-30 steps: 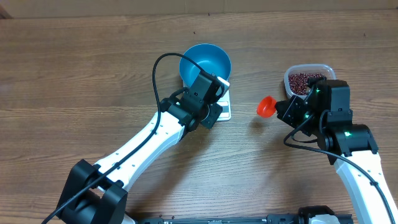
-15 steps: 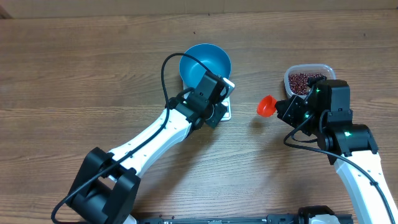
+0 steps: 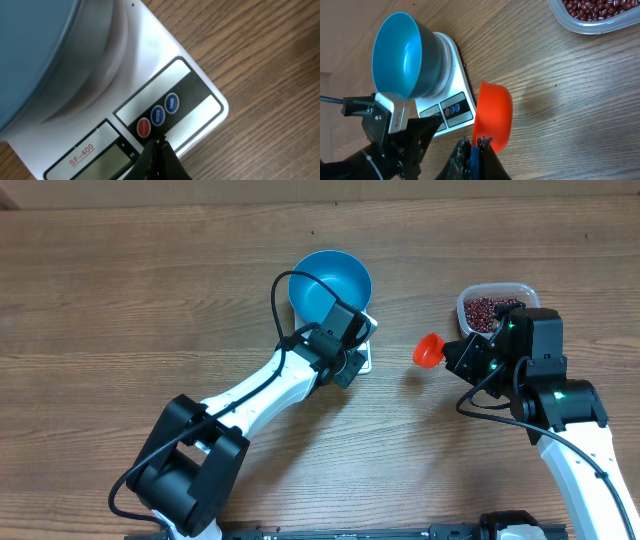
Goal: Scoop item into bowl and weigh 150g on scale
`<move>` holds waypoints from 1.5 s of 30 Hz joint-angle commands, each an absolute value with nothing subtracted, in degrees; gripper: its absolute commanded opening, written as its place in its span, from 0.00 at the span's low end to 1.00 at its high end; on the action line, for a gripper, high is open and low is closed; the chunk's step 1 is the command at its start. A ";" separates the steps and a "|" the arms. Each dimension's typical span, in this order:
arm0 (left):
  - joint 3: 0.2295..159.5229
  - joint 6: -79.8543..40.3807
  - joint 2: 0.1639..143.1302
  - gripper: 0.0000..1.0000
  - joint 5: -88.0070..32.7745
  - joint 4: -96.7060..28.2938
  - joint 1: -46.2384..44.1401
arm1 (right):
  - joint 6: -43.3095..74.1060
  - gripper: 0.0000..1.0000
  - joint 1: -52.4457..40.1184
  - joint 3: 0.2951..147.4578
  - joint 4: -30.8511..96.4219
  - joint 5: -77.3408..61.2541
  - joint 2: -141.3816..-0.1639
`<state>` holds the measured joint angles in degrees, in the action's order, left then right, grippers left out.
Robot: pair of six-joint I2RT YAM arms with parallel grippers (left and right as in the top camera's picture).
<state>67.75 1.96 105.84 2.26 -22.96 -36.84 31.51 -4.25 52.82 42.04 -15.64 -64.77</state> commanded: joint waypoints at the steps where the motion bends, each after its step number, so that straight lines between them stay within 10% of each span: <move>1: 67.66 3.20 107.07 0.04 4.75 -21.87 -37.15 | 31.42 0.04 -4.45 55.24 41.69 -15.44 -63.66; 45: 67.64 2.55 110.65 0.04 6.11 -19.79 -37.19 | 31.42 0.04 -4.45 55.24 41.69 -15.05 -63.68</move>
<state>67.75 1.93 109.32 5.85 -20.03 -36.84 31.48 -4.27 52.82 42.02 -15.59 -64.77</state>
